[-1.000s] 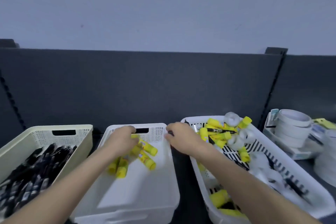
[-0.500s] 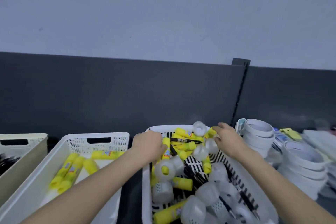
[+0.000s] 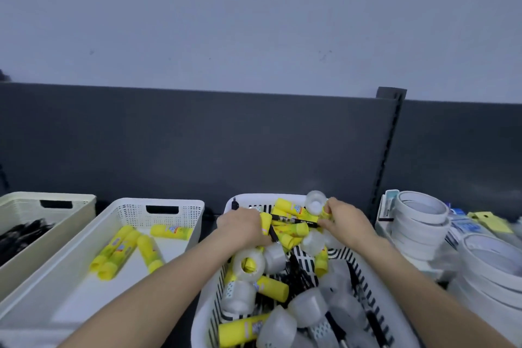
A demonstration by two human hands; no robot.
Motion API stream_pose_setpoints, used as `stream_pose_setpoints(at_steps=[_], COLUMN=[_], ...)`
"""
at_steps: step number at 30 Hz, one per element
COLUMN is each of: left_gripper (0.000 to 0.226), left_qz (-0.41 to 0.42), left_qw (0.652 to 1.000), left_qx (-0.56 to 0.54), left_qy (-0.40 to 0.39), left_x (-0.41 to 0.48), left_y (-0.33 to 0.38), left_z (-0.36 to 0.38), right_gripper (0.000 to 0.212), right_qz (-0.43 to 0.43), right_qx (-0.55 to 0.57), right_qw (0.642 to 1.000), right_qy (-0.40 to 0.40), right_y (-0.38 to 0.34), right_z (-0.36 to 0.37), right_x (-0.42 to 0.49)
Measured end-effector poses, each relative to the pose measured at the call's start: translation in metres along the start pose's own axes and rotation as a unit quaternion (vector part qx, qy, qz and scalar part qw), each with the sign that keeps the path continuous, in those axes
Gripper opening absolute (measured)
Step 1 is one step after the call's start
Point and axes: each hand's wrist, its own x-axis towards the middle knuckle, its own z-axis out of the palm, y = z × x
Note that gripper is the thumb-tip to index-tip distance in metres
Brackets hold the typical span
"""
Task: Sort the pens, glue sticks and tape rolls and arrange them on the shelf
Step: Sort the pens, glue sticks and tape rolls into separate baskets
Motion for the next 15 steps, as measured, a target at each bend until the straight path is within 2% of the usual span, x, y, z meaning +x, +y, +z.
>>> stream_pose_setpoints(at_steps=[2, 5, 8, 10, 12, 15], left_gripper=[0.018, 0.001, 0.007, 0.017, 0.027, 0.018], left_qz=[0.007, 0.04, 0.042, 0.038, 0.043, 0.068], left_qw=[0.999, 0.998, 0.997, 0.997, 0.994, 0.978], left_qx=[-0.036, -0.043, -0.037, -0.047, -0.091, -0.197], left_qy=[-0.003, -0.032, -0.055, -0.05, -0.04, 0.01], left_x=[-0.002, -0.003, 0.0, 0.003, 0.005, 0.004], left_y=[-0.002, -0.006, -0.005, -0.005, -0.008, -0.019], left_z=[-0.001, 0.0, 0.006, 0.008, 0.01, 0.004], right_gripper=[0.015, 0.018, 0.026, 0.028, 0.017, 0.008], right_qz=[-0.011, -0.013, -0.016, -0.027, -0.035, -0.024], right_qx=[0.019, 0.09, 0.222, 0.267, 0.286, 0.379], right_qw=[1.0, 0.995, 0.973, 0.961, 0.954, 0.92], right_qy=[0.022, 0.048, 0.059, 0.064, 0.084, 0.102], right_y=[-0.006, -0.014, -0.023, -0.029, -0.035, -0.044], right_z=[0.0, -0.01, -0.025, -0.029, -0.034, -0.042], right_x=[-0.003, -0.007, -0.014, -0.02, -0.025, -0.03])
